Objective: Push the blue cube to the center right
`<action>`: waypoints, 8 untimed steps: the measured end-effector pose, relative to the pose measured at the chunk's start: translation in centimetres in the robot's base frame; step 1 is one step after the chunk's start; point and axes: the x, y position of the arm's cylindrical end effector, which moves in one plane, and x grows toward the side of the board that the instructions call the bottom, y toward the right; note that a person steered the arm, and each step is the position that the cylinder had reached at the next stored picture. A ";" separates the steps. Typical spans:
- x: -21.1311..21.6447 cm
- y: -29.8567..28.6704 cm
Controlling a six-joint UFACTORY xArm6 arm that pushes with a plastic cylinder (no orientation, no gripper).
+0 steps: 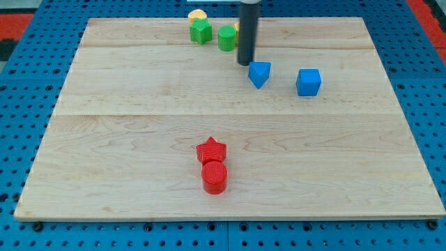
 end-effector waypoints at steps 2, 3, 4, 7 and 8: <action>2.9 -3.3; 3.0 -3.3; 4.0 -2.6; 8.6 7.2; 7.4 11.9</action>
